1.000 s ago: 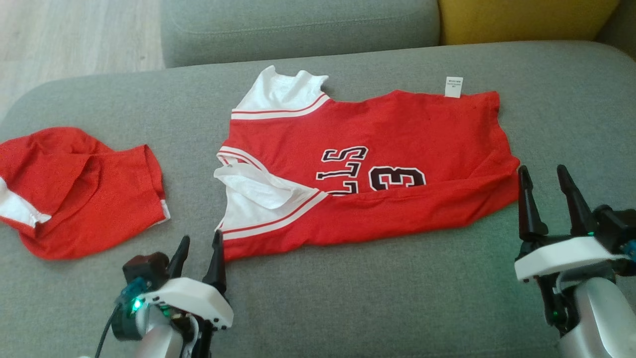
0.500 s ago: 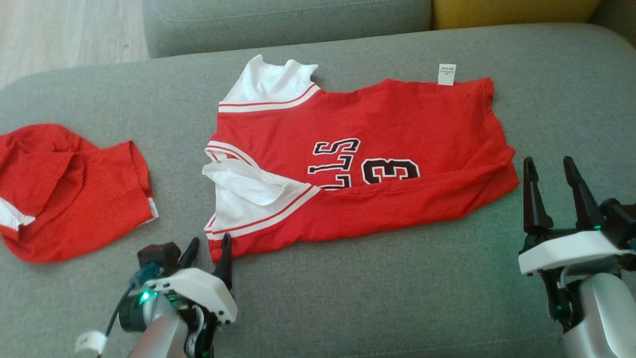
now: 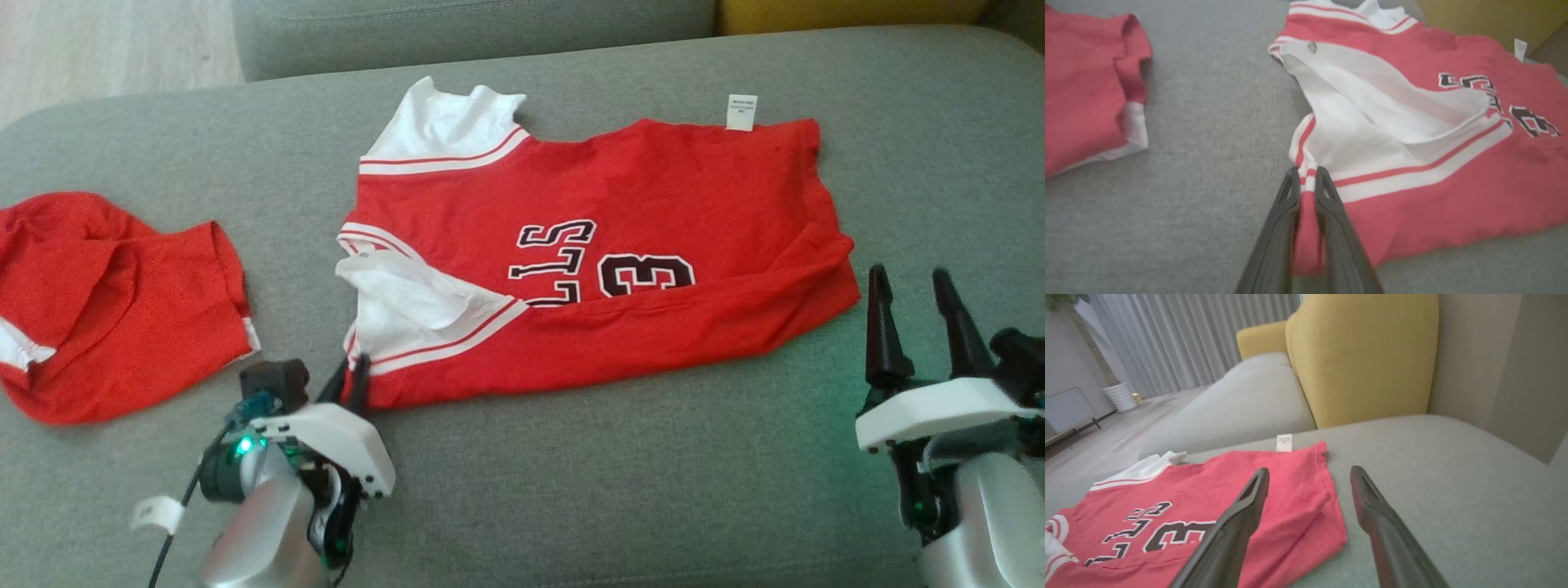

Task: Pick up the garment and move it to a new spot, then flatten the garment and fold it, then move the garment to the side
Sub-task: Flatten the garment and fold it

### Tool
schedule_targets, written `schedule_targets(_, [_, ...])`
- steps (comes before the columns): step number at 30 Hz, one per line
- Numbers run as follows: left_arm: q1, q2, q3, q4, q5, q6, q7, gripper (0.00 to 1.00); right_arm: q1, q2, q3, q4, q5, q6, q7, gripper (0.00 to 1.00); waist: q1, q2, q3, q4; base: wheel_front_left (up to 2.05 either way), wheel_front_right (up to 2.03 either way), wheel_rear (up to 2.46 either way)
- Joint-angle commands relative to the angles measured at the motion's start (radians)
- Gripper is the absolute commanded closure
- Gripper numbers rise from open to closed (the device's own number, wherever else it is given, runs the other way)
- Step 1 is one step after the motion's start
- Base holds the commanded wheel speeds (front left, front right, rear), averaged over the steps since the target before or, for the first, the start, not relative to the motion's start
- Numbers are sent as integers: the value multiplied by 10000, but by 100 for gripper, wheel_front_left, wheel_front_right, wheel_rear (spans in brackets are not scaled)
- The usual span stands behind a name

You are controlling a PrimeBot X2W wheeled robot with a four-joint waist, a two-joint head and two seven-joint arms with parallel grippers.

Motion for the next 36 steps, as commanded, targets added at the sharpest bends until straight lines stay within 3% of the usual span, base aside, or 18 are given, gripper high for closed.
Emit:
schedule_targets(1, [-343,213,397,-325,32,89,-171,100,-338,43,125,-211,-45,-9,90,0,0,0,-15,45,0,0,0])
schedule_targets(7, [-238,356,681,-1810,375,315,-438,100,-838,566,-1059,692,197,-9,1393,0,0,0,44,307,0,0,0])
schedule_targets(13, [171,322,556,-2609,714,156,-445,100,-1735,681,-1804,2010,665,-9,2195,0,0,0,254,510,0,0,0])
schedule_targets(24, [20,164,356,-2651,806,67,-447,100,-3218,688,-1553,4233,274,-9,2107,0,0,0,670,782,0,0,0])
schedule_targets(25, [-4,159,368,-2630,808,71,-447,100,-3279,688,-1510,4320,142,-9,2069,61,0,0,673,781,0,0,0])
schedule_targets(26, [-26,155,381,-2609,810,73,-447,100,-3328,688,-1478,4385,35,-9,2021,100,0,0,673,776,0,0,0])
schedule_targets(36, [102,228,660,-2257,791,105,-447,100,-3160,472,-1830,4551,-498,-9,1714,100,0,0,340,549,0,0,0])
